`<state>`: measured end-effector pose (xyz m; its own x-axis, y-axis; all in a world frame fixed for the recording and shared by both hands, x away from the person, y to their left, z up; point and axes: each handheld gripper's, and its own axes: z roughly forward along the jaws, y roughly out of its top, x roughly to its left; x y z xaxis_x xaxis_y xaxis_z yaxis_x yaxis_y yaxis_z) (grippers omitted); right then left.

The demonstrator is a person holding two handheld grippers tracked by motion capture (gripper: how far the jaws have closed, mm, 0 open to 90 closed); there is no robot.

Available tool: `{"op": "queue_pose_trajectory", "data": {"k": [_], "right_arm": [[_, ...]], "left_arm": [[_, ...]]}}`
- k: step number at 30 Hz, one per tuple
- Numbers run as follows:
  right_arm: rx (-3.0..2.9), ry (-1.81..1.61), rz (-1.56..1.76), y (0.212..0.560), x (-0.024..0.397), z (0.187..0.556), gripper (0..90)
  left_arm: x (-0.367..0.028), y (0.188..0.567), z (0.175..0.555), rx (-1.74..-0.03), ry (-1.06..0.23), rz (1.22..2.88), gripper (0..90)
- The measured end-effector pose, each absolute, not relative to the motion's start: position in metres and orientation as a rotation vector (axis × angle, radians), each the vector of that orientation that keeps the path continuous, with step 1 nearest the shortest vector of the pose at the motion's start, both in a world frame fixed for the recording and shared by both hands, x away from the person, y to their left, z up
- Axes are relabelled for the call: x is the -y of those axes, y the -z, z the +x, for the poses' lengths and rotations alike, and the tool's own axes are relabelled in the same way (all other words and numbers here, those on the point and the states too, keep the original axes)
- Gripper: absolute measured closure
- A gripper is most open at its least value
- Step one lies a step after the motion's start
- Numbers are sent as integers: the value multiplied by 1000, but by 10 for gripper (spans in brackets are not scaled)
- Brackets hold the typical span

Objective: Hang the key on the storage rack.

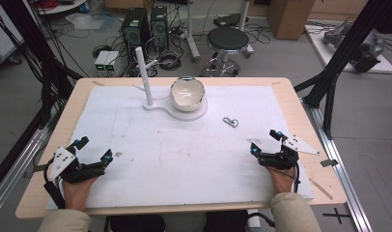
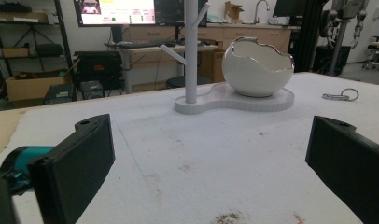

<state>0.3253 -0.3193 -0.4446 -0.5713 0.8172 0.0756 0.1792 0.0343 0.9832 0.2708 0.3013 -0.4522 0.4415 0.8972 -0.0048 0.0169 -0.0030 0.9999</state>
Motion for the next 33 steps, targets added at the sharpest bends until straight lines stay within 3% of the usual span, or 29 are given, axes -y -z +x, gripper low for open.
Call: {"op": "queue_pose_trajectory", "data": {"k": [7,19,33], "right_arm": [[-1864,-1509,998,412,316,344,5],[-2106,-1383,1000,356,295,408,5],[-2372,-1194,1095,353,269,470,5]], "left_arm": [[-301,452,271,-878,-857,1408,17],[-300,452,272,-889,-853,1410,17],[-301,452,273,-894,-844,1415,17]]}}
